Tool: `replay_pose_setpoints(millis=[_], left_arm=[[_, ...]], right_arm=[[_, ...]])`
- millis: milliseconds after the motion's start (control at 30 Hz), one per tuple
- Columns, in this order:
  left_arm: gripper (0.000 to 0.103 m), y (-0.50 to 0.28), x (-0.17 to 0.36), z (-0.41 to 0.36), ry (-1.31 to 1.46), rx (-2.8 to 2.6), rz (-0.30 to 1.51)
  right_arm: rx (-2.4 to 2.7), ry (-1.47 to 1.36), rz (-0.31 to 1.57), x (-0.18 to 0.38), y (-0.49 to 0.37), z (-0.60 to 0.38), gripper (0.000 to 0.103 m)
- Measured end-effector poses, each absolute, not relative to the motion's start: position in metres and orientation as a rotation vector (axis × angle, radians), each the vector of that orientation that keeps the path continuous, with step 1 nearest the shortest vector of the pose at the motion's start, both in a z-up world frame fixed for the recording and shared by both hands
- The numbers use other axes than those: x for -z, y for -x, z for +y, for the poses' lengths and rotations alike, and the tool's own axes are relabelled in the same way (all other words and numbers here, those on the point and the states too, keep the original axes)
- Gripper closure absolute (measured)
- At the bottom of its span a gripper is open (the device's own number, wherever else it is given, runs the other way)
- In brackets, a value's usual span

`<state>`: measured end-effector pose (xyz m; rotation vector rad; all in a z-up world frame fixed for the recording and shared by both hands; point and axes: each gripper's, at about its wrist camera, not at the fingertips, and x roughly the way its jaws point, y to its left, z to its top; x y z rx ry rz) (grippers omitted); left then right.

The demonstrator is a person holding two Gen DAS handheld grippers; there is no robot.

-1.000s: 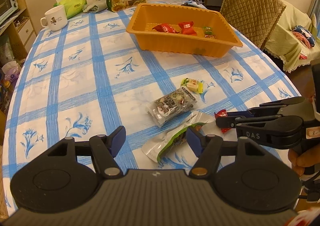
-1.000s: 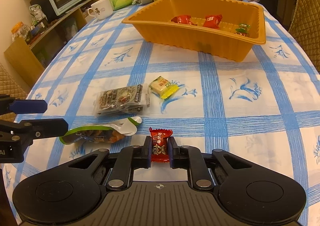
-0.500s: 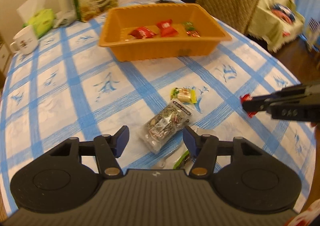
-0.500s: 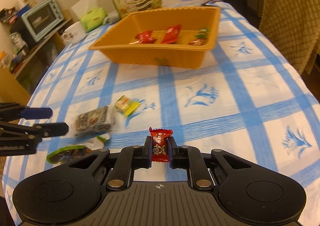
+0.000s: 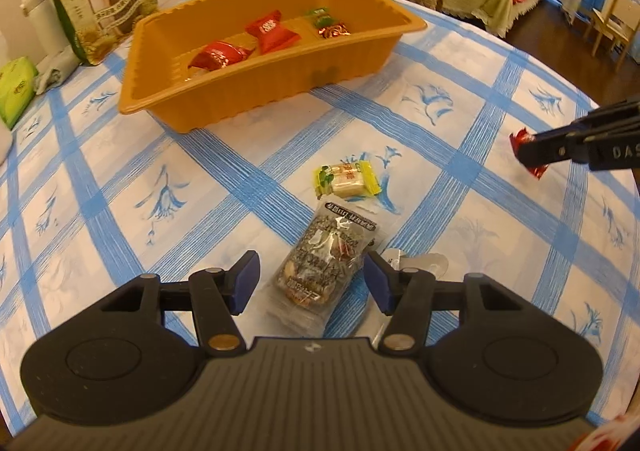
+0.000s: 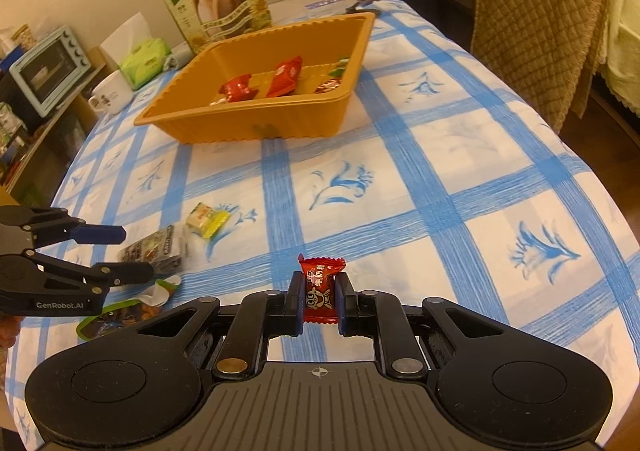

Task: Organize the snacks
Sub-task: 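Grasp the clear seed packet with the left tool while the right tool holds its candy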

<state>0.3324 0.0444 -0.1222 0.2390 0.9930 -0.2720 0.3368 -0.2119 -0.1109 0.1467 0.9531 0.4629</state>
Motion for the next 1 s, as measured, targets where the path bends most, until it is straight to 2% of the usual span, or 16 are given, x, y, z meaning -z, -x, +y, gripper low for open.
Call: replay_pose_setpoints(millis=[167,533,1000], left_arm=[[0.049,-0.339,0.126,0.043,-0.24,0.3,1.001],[0.065,-0.34,0.129,0.041,-0.215,0.295,1.011],[0.064,-0.336,0.127,0.056,-0.159,0.179,1.042]], right_arm=[[-0.442,-0.156,0.953,0.11,-0.337,-0.215,0.087],[-0.429,-0.157,0.958,0.111,-0.335,-0.216,0.087],[-0.443,-0.154,0.954,0.109,-0.331,-0.21,0.087]])
